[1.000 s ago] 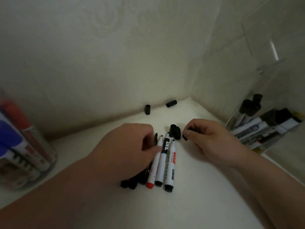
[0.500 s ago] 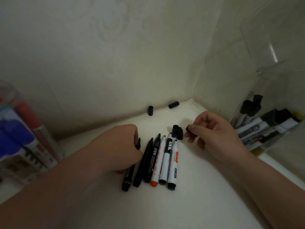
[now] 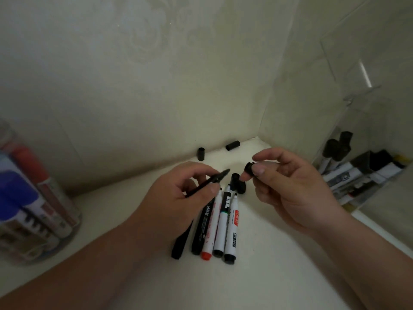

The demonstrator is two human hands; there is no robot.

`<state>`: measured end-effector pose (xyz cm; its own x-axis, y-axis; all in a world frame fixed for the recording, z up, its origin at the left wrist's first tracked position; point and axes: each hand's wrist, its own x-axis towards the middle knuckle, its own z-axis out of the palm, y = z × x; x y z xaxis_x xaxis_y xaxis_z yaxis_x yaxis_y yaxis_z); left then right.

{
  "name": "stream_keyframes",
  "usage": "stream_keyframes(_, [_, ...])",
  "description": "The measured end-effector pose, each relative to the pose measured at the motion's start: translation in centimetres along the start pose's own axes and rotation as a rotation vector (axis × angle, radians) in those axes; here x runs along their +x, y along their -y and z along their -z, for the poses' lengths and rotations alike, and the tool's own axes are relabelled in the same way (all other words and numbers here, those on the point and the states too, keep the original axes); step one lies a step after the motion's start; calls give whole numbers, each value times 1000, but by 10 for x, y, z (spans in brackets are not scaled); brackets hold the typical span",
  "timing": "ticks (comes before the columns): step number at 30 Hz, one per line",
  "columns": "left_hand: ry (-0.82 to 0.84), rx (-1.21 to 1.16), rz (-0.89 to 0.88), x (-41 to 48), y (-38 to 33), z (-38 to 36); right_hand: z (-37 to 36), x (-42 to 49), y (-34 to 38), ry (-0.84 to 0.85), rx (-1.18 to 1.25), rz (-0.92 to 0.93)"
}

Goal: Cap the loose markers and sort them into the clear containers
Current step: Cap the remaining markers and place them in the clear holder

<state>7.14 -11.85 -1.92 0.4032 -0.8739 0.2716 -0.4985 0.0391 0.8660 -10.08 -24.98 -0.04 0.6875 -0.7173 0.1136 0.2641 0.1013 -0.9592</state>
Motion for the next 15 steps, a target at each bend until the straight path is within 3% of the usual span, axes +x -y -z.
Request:
stream_keyframes(4, [-44, 177, -263, -2, 0, 0, 1, -3, -3, 106, -36, 47])
stream_keyframes(15, [-139, 286, -490, -5, 0, 1, 7, -1, -5, 208, -91, 25])
